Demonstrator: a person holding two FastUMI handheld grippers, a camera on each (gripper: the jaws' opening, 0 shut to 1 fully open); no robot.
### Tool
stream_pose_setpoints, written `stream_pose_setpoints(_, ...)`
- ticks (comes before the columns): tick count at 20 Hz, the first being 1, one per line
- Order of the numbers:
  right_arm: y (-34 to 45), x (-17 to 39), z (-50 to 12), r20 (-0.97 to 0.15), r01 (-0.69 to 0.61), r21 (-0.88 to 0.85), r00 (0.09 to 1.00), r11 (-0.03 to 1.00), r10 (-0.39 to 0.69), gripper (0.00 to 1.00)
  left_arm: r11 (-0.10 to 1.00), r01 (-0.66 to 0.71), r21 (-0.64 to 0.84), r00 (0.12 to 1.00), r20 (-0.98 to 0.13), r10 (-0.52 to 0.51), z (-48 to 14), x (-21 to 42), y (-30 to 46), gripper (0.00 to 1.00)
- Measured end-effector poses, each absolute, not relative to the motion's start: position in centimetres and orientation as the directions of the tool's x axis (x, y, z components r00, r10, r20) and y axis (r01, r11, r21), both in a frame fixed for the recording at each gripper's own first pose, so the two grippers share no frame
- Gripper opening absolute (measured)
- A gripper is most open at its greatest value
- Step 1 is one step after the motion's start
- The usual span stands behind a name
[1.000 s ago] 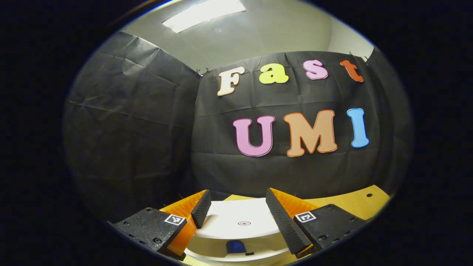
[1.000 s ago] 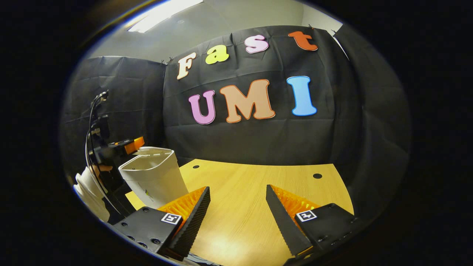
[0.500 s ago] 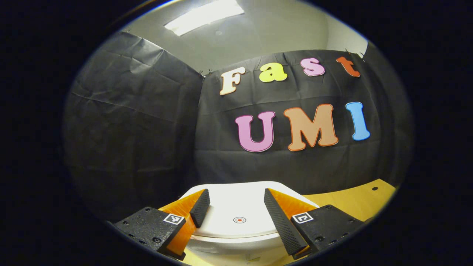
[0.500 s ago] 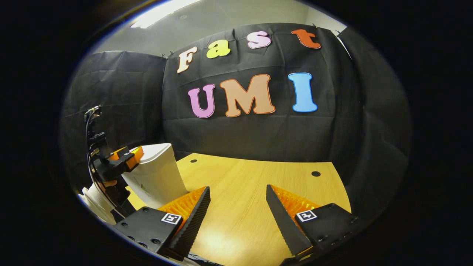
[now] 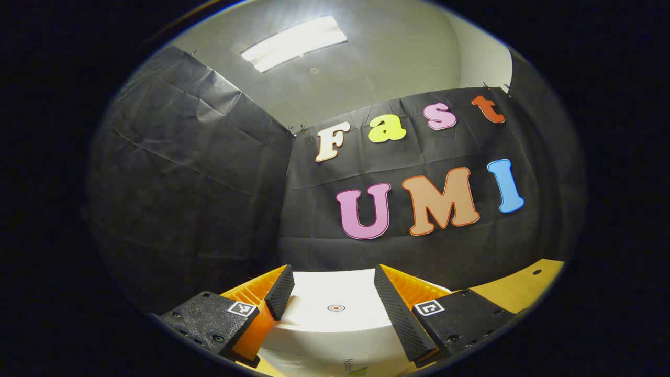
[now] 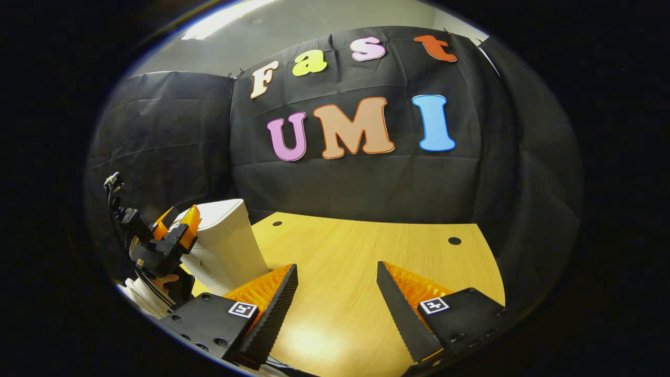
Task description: Press the lid of the desktop garbage bin to open it, pick up the crumpled paper on the desktop and throw it into the bin, then pick up the pop can on the desktop and drop it into the bin, and finally close the garbage bin lid.
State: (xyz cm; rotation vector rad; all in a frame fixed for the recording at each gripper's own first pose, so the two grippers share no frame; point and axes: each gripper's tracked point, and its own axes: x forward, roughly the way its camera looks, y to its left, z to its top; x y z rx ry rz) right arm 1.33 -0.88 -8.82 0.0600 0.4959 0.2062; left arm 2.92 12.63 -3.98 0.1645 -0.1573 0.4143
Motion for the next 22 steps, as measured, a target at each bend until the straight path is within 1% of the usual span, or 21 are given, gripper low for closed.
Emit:
stream_pose_setpoints(2, -0.2, 1.5, -8.9, -0.465, -0.195, 0.116, 0.856, 0.974, 0.227, 0.96, 0.904, -0.409, 0.125, 0.905, 0.184, 0.384, -4.0, 3.2, 12.7, 0.93)
stream_pose_setpoints(4, 0.0, 1.7, -8.7, -0.458, -0.2, 0.113, 0.859, 0.973, 0.23, 0.96, 0.912, -0.383, 0.148, 0.917, 0.179, 0.357, -3.7, 3.3, 12.1, 0.93)
stream_pose_setpoints(7, 0.4, 1.6, -8.6, -0.451, -0.204, 0.103, 0.863, 0.974, 0.229, 0.96, 0.908, -0.362, 0.21, 0.929, 0.162, 0.333, -3.3, 3.5, 11.9, 0.92)
stream_pose_setpoints(9, 0.8, 1.7, -8.6, -0.449, -0.208, 0.106, 0.863, 0.972, 0.233, 0.96, 0.903, -0.34, 0.262, 0.935, 0.197, 0.295, -1.2, 3.6, 10.7, 0.92)
stream_pose_setpoints(10, 1.0, 1.7, -8.5, -0.447, -0.209, 0.109, 0.863, 0.972, 0.235, 0.96, 0.907, -0.319, 0.275, 0.939, 0.224, 0.262, 0.3, 3.9, 9.8, 0.94)
stream_pose_setpoints(11, 1.1, 1.6, -8.5, -0.444, -0.208, 0.111, 0.864, 0.972, 0.236, 0.96, 0.913, -0.3, 0.278, 0.942, 0.24, 0.236, 1.4, 4.1, 8.9, 0.92)
stream_pose_setpoints(12, 1.2, 1.7, -8.4, -0.439, -0.206, 0.114, 0.867, 0.972, 0.235, 0.96, 0.925, -0.276, 0.261, 0.946, 0.244, 0.213, 2.1, 4.6, 8.2, 0.95)
stream_pose_setpoints(14, 1.1, 1.8, -7.7, -0.42, -0.193, 0.119, 0.879, 0.974, 0.225, 0.96, 0.961, -0.201, 0.187, 0.967, 0.194, 0.165, 1.9, 5.4, 5.7, 1.0)
stream_pose_setpoints(15, 0.9, 1.9, -7.5, -0.408, -0.182, 0.118, 0.888, 0.976, 0.215, 0.96, 0.975, -0.163, 0.152, 0.978, 0.156, 0.139, 1.5, 5.5, 4.3, 0.94)
stream_pose_setpoints(17, 0.6, 2.0, -6.7, -0.382, -0.156, 0.11, 0.905, 0.982, 0.187, 0.96, 0.987, -0.108, 0.122, 0.99, 0.1, 0.096, 1.0, 5.5, 1.9, 0.94)
stream_pose_setpoints(22, -0.2, 1.2, -5.2, -0.308, -0.083, 0.106, 0.945, 0.991, 0.112, 0.96, 0.992, 0.042, 0.123, 0.997, 0.053, -0.048, 0.3, 4.0, -5.0, 0.94)
